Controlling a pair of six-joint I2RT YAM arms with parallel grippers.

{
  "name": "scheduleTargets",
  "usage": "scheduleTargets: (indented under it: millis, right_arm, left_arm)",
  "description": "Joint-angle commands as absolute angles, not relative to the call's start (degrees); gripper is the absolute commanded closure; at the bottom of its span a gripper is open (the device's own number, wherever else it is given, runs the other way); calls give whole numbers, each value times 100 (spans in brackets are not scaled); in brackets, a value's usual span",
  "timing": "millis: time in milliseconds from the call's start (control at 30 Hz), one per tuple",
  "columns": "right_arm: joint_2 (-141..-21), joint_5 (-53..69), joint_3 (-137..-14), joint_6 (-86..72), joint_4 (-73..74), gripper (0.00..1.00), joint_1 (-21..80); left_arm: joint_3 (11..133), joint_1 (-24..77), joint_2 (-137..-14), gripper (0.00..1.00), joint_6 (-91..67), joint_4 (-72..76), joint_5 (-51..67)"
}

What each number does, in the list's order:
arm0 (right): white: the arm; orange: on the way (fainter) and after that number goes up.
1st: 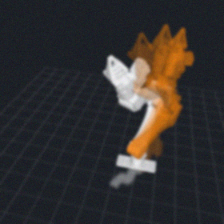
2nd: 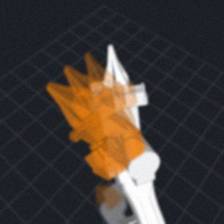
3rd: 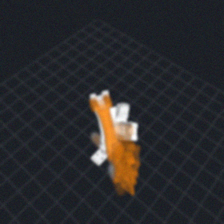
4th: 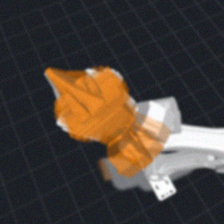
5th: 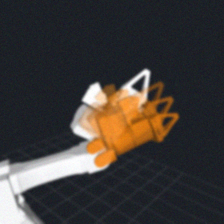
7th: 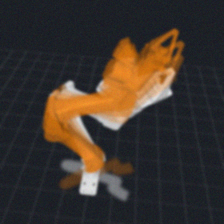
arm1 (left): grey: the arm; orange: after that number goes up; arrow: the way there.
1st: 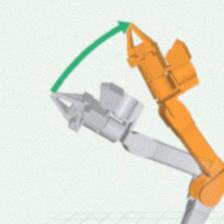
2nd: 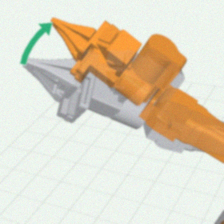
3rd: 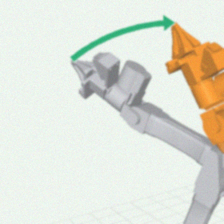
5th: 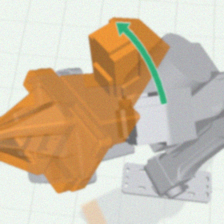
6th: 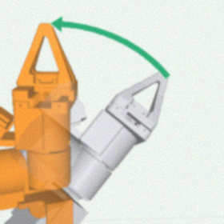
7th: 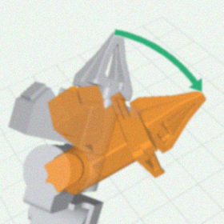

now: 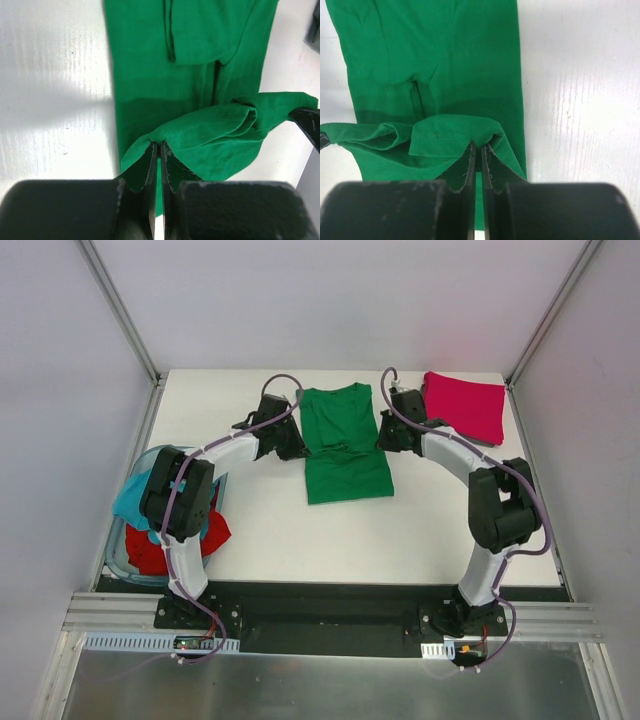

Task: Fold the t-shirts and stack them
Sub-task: Fold the folded rectangular tshirt in 1/3 of the way, then grab one side of the 2/3 rectangular tshirt with both arms

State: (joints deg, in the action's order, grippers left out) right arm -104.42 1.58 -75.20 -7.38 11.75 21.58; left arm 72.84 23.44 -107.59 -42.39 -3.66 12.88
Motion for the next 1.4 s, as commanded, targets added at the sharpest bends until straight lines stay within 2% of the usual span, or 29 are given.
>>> scheduleTargets:
  millis: [0, 33, 100, 133, 167, 200, 233, 300, 333, 400, 700, 967, 1067, 1233, 1367]
  right_arm:
    - [-10643, 149, -7848, -668, 756, 92, 2110]
    - [-10704, 193, -7883, -668, 712, 92, 2101]
    - [-10854, 237, -7989, -642, 703, 86, 2092]
    - [-10915, 263, -8059, -624, 738, 79, 2092]
    - [-10960, 255, -8129, -624, 790, 69, 2074]
    - [-10960, 168, -8208, -659, 904, 54, 2074]
    - [-10925, 80, -8261, -668, 1001, 37, 2083]
    - [-10750, 35, -8262, -668, 1116, 18, 2083]
    - [-10601, 35, -8183, -659, 1116, 13, 2074]
    - [-10285, 35, -7929, -650, 1108, 2, 2092]
    - [-8589, 228, -5759, -905, 984, 4, 2083]
    - [-8094, 317, -4703, -1617, 589, 4, 2083]
    - [-8217, 404, -4448, -1933, 256, 4, 2092]
    - [-8323, 194, -4307, -2206, 88, 4, 2083]
    - [-8332, 88, -4219, -2294, 26, 4, 2083]
  left_arm:
    - [7611, 2250, -10968, 97, -4052, -545, 1248]
    - [7655, 2241, -11030, 93, -4060, -597, 1248]
    - [7717, 2232, -11100, 75, -4052, -633, 1274]
    - [7725, 2224, -11101, 74, -4052, -642, 1274]
    - [7734, 2224, -11074, 67, -4034, -650, 1274]
    - [7734, 2224, -11031, 60, -4025, -650, 1257]
    - [7717, 2224, -10952, 49, -3999, -659, 1231]
    - [7665, 2224, -10742, 16, -3920, -729, 1161]
    - [7568, 2224, -10610, 1, -3920, -756, 1064]
    - [7279, 2224, -10232, 1, -3920, -756, 1037]
    - [5644, 2346, -9071, 1, -4183, -449, 1643]
    - [5036, 2601, -9430, 1, -4508, 193, 2109]
    - [5018, 2654, -9623, 13, -4649, 369, 2171]
    - [5001, 2751, -9808, 40, -4728, 387, 1943]
    - [5080, 2786, -10010, 56, -4799, 378, 1854]
